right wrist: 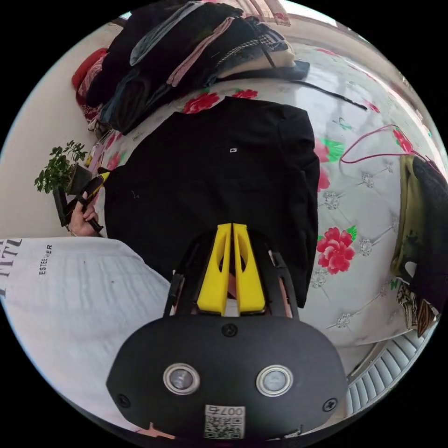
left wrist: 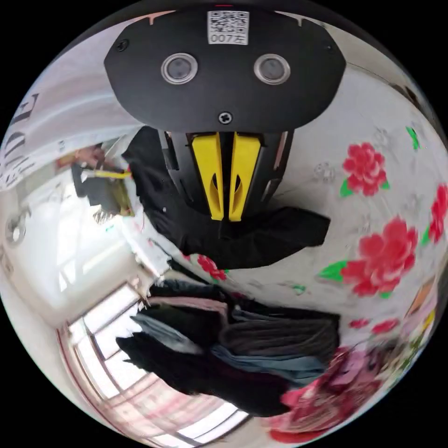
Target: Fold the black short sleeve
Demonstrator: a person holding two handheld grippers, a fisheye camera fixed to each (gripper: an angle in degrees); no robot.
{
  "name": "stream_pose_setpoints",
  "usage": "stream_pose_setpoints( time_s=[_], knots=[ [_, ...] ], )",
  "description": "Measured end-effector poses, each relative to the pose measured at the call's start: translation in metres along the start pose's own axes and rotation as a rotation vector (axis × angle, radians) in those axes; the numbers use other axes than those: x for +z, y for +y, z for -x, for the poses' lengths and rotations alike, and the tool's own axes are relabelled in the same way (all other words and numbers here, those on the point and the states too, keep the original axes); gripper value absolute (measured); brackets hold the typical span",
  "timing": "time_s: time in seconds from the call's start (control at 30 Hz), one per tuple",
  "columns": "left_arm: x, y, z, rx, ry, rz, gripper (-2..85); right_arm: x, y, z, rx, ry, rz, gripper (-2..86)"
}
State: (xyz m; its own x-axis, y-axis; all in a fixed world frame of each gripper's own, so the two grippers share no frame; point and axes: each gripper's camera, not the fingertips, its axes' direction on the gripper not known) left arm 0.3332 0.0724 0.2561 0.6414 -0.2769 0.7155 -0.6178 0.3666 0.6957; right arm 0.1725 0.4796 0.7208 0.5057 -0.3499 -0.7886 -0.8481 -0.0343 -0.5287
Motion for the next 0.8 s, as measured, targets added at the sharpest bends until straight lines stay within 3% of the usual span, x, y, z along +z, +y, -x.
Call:
stream_pose_setpoints(
  time_s=[0.1, 0.2, 0.47, 0.6, 0.8],
  knots=[
    [0.05, -0.005, -0.091, 0.411, -0.127, 0.244, -0.9, -0.016, -0.023, 0.017, -0.105, -0.038, -0.055, 1.0],
    [0.083, 0.005, -0.144, 0.57, -0.225, 0.349, -0.9, -0.014, -0.057, 0.047, -0.261, -0.092, -0.043, 2.5],
    [0.099, 0.018, -0.214, 0.724, -0.37, 0.407, -0.7, 0.03, -0.143, 0.177, -0.716, -0.175, 0.086, 6.0],
    [0.105, 0.022, -0.24, 0.823, -0.448, 0.442, -0.6, 0.083, -0.158, 0.243, -0.927, -0.102, 0.213, 6.7],
    [0.106, 0.008, -0.253, 0.787, -0.436, 0.463, -0.5, 0.156, -0.146, 0.268, -1.067, 0.0, 0.4, 4.3]
  ],
)
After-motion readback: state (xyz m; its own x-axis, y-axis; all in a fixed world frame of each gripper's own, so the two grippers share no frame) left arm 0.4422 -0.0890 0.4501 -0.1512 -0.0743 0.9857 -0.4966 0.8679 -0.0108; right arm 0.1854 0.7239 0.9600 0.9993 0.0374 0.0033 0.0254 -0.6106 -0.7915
